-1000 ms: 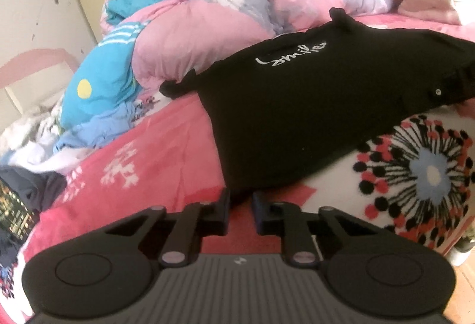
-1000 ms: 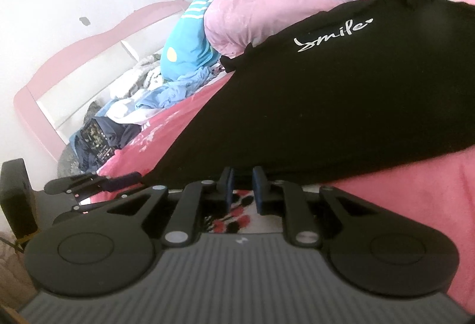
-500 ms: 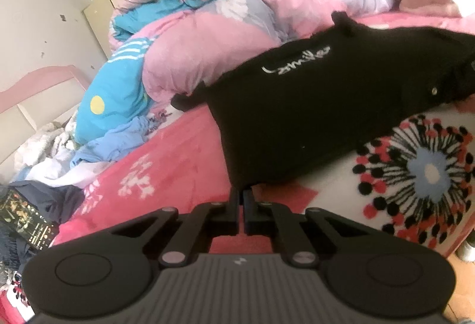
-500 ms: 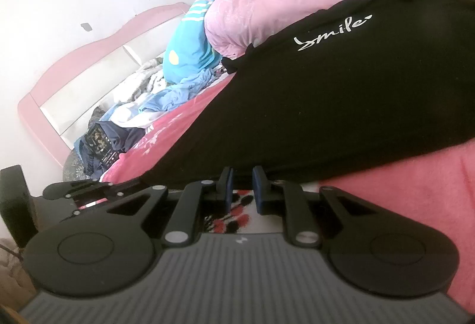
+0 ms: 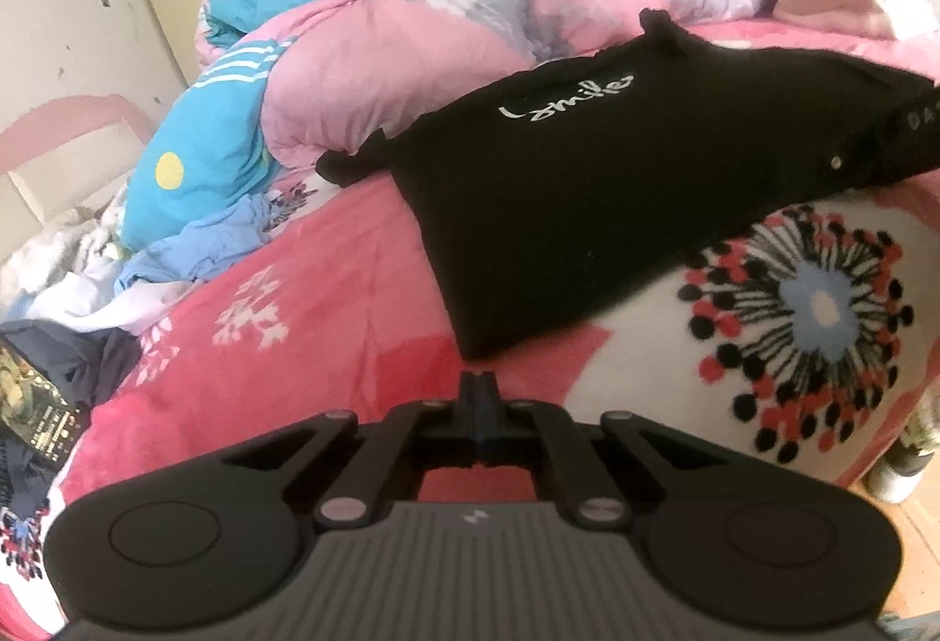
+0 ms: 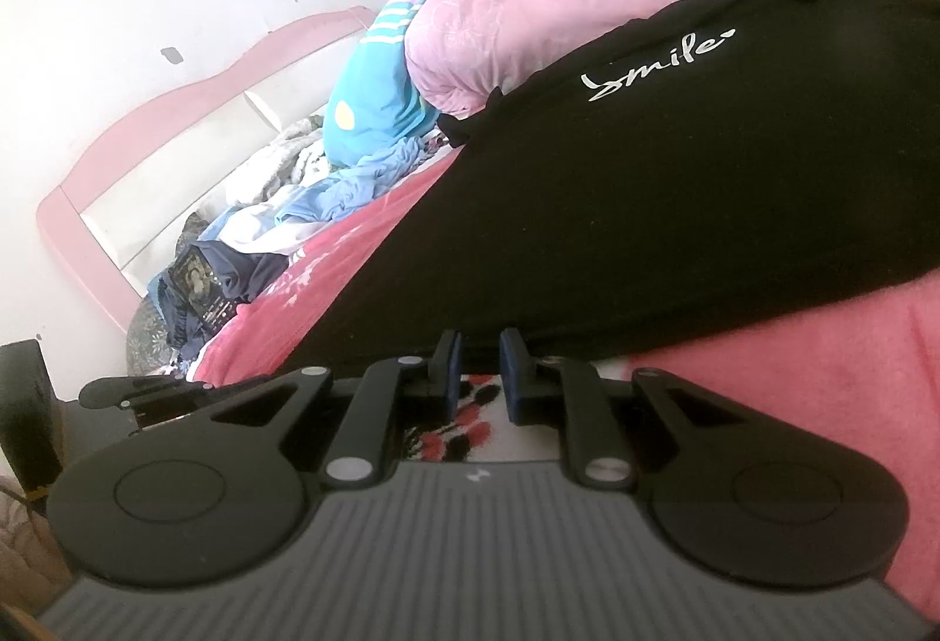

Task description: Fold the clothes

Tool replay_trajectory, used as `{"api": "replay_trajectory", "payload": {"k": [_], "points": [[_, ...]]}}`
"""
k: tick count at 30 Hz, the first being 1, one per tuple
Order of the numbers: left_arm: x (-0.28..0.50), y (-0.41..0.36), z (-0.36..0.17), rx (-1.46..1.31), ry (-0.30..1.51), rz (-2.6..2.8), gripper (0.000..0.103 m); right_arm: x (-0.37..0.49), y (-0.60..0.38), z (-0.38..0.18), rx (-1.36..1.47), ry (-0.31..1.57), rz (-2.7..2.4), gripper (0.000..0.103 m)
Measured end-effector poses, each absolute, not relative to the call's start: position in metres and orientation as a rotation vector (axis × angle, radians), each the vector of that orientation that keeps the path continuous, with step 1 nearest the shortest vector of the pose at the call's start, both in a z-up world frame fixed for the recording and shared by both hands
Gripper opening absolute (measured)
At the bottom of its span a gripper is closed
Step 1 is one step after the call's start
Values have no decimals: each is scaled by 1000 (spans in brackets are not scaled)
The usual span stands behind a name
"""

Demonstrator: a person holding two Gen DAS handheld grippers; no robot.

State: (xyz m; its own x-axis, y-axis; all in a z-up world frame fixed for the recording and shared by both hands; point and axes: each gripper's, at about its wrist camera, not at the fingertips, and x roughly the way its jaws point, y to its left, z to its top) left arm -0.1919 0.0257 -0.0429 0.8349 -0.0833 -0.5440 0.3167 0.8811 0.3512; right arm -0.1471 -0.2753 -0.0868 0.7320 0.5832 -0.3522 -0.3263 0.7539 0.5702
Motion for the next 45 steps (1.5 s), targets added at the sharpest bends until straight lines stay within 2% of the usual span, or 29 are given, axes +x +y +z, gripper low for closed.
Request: {"api": "replay_trajectory", "payload": {"k": [10, 14, 23, 29, 31, 33, 34, 36, 38, 41, 45], "points": [[-185, 40, -16, 282, 518, -297, 3, -150, -272, -78, 467, 556, 506, 14], [-168, 33, -6, 199, 504, -368, 13, -153, -275, -65, 442, 538, 483, 16], [-130, 19, -33, 145, 657, -407, 16, -143, -321, -40, 420, 508, 232, 16], [-127, 38, -34, 32, 693, -396, 22, -155, -368, -62, 489, 629, 84, 16], [-125, 44, -31, -8, 700, -397, 27, -169, -379, -60, 529, 654, 84, 16], [-123, 50, -29, -49, 707, -397, 49, -179, -390, -54, 541, 674, 64, 18], [-122, 53, -28, -69, 711, -398, 52, -183, -397, -50, 548, 670, 49, 20], [-121, 59, -26, -110, 717, -398, 59, -190, -414, -39, 567, 632, 11, 31], [-119, 65, -24, -151, 724, -399, 64, -191, -433, -30, 593, 585, -27, 35], [-108, 67, -31, -200, 780, -381, 64, -183, -457, -29, 652, 542, -53, 41], [-100, 75, -39, -279, 811, -380, 62, -160, -483, -44, 721, 574, -58, 41]]}}
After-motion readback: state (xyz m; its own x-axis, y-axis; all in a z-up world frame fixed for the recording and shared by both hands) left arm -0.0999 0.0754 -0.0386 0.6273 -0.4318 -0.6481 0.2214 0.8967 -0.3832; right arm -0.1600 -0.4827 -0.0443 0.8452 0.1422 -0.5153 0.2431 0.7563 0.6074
